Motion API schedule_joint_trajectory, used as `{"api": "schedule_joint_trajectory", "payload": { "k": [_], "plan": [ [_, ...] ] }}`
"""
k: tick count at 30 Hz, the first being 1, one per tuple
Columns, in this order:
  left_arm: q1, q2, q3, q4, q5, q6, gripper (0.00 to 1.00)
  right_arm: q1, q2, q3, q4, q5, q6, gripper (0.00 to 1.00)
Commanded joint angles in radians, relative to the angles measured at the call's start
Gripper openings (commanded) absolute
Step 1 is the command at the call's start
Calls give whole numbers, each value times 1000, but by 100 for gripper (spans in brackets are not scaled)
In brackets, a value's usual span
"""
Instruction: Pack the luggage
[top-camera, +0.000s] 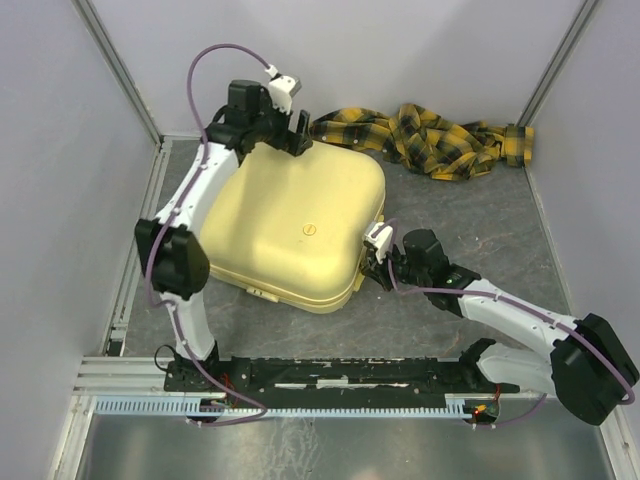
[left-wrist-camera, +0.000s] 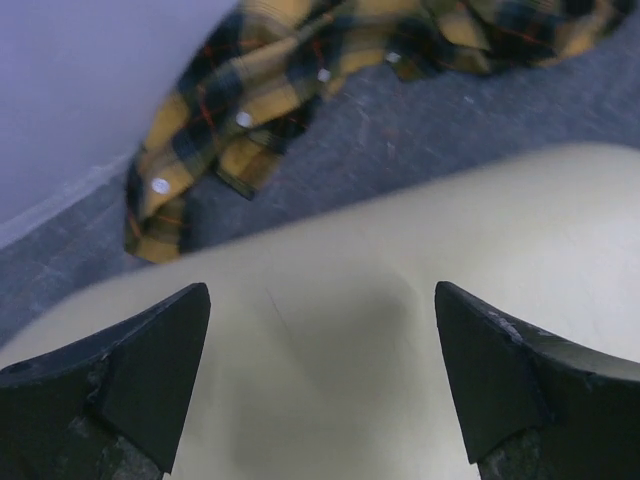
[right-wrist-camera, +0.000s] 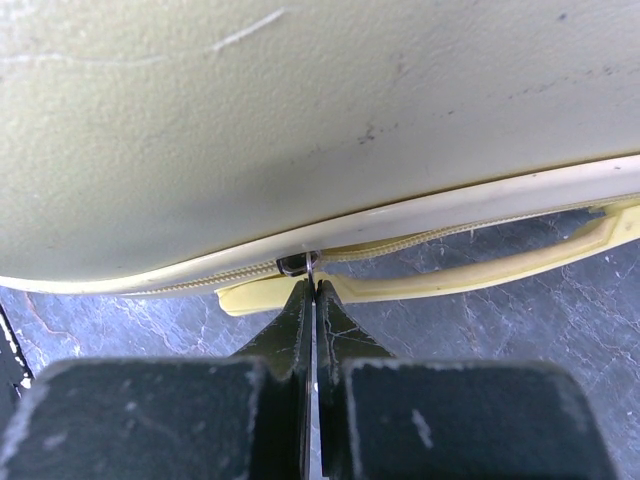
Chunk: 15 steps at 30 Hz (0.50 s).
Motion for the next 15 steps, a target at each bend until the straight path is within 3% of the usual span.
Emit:
{"api": "schedule_joint_trajectory", "payload": {
  "k": [1,3,9,15],
  "plan": [
    [-74,194,218,63,-298,-129,99,-7,-50,9,100,70,-2,2],
    [-115,247,251,100,-401,-106,99,-7,-60,4,93,75,-6,2],
    [-265,369,291,268,-764,149,99,-7,-83,-14,89,97,-5,2],
    [-315,476,371,268,-817,268,100,-5,-94,-28,104,122,2,2]
  ]
}}
